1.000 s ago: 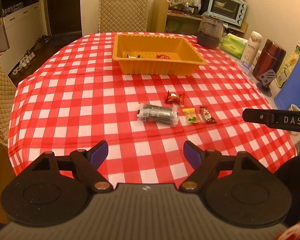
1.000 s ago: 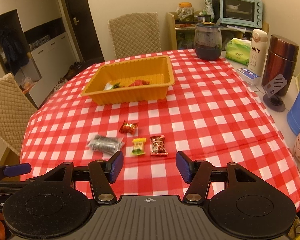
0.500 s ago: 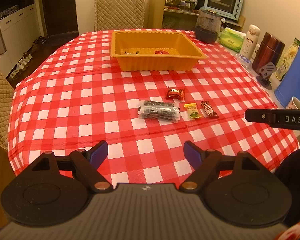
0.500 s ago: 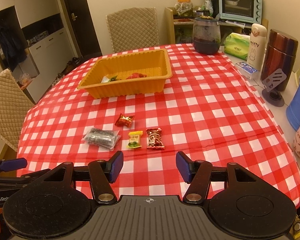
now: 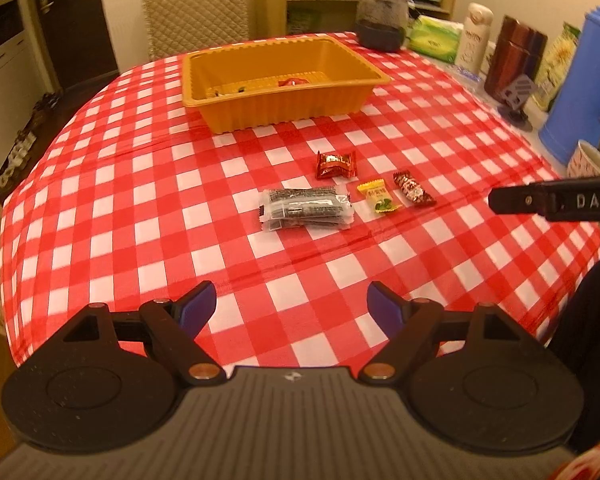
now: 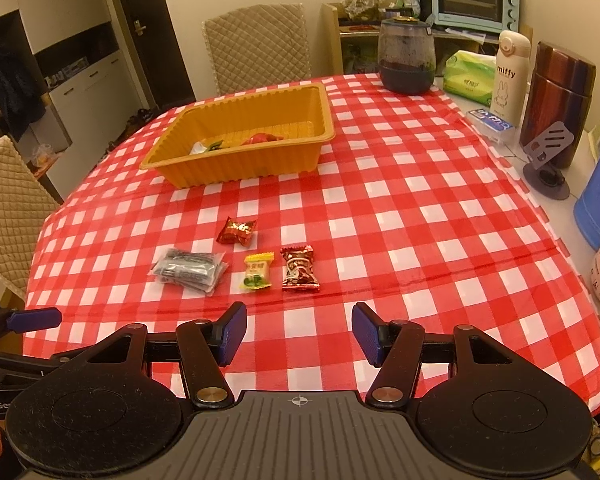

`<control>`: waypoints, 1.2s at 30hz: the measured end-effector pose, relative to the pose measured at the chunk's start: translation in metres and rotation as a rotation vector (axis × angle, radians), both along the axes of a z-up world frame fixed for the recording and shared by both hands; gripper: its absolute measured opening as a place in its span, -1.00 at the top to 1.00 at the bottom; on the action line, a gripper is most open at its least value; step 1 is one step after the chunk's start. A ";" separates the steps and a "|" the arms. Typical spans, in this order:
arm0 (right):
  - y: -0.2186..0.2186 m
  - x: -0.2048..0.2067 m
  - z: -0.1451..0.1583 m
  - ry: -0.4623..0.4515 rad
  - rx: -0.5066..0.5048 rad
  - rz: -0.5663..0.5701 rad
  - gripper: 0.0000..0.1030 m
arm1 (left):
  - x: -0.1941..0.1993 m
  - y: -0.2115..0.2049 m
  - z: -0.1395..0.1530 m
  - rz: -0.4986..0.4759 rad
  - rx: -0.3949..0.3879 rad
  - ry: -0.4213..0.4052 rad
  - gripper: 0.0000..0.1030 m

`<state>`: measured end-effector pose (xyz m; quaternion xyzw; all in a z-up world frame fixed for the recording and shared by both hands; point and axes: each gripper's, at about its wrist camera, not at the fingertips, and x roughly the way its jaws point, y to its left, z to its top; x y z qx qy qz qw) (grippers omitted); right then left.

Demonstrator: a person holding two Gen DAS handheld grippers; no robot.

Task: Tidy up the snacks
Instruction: 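Withdraw both open tools from the tray toward the remaining snacks, then grasp the clear stick packet with the left tool while the right tool grasps the brown chocolate packet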

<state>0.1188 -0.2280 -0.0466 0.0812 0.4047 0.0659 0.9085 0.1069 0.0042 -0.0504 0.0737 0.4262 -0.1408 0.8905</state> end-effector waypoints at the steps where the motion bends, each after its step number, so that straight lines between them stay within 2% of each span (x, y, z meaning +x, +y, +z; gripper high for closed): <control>1: 0.000 0.001 -0.001 0.002 0.000 -0.001 -0.13 | 0.003 0.000 -0.001 -0.013 0.010 -0.001 -0.57; 9: 0.001 0.010 -0.017 0.029 0.002 -0.006 -0.13 | 0.033 -0.002 -0.016 -0.150 0.094 0.004 -0.56; 16: 0.002 0.022 -0.031 0.057 -0.005 -0.006 -0.13 | 0.065 -0.016 -0.030 -0.321 0.194 -0.026 -0.55; 29: -0.004 0.042 -0.054 0.097 -0.014 -0.029 -0.13 | 0.119 -0.038 -0.052 -0.566 0.229 -0.022 -0.49; 30: -0.004 0.044 -0.056 0.100 -0.015 -0.031 -0.13 | 0.122 -0.039 -0.054 -0.580 0.231 -0.019 -0.44; 36: -0.006 0.049 -0.063 0.111 -0.015 -0.035 -0.13 | 0.136 -0.046 -0.063 -0.626 0.205 0.022 -0.40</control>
